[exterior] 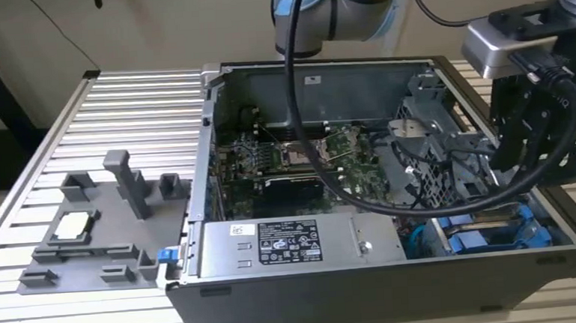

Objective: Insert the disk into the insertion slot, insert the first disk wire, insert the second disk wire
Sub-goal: 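Insert the disk into the insertion slot, then insert the first disk wire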

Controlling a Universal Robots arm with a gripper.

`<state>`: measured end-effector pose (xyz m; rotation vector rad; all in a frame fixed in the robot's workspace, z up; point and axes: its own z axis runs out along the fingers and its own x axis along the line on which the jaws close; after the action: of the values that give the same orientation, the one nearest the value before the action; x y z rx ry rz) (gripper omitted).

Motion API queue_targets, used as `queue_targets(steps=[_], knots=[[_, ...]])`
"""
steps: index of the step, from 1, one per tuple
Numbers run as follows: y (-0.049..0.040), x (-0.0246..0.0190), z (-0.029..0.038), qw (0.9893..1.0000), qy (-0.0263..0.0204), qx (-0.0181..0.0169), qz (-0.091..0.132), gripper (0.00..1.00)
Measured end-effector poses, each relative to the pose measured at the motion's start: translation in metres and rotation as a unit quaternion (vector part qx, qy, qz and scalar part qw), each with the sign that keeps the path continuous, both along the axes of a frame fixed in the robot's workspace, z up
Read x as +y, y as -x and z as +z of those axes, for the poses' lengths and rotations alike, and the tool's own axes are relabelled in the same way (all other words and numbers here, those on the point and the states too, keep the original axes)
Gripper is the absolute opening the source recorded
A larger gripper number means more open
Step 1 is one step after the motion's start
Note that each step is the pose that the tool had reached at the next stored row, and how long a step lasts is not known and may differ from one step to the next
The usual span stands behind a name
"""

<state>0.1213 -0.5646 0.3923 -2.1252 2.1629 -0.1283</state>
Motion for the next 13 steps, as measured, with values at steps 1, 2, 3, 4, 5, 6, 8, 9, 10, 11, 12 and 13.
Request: queue_targets(steps=[1, 2, 3, 4, 5, 6, 8, 9, 10, 11, 12, 13], knots=[[0.0003, 0.0002, 0.0000, 1.0000, -0.0028, -0.0080, 0.000, 0.41], [0.0006, 0.0005, -0.0001, 0.9999, -0.0060, -0.0157, 0.000, 0.41], [0.0007, 0.0007, -0.0002, 0.9997, -0.0084, -0.0220, 0.000, 0.41], [0.0008, 0.0013, 0.0001, 0.9995, -0.0109, -0.0305, 0.004, 0.41], [0.0007, 0.0015, 0.0000, 0.9994, -0.0113, -0.0308, 0.010, 0.41], [0.0008, 0.0015, -0.0001, 0.9993, -0.0116, -0.0308, 0.018, 0.41], [0.0008, 0.0015, 0.0000, 0.9989, -0.0123, -0.0307, 0.034, 0.41], [0.0008, 0.0016, 0.0000, 0.9986, -0.0128, -0.0309, 0.040, 0.41], [0.0008, 0.0017, 0.0000, 0.9984, -0.0135, -0.0316, 0.045, 0.41], [0.0007, 0.0019, 0.0000, 0.9982, -0.0147, -0.0330, 0.049, 0.41], [0.0008, 0.0024, -0.0001, 0.9980, -0.0161, -0.0347, 0.051, 0.41], [0.0007, 0.0028, -0.0003, 0.9979, -0.0176, -0.0361, 0.051, 0.41]])
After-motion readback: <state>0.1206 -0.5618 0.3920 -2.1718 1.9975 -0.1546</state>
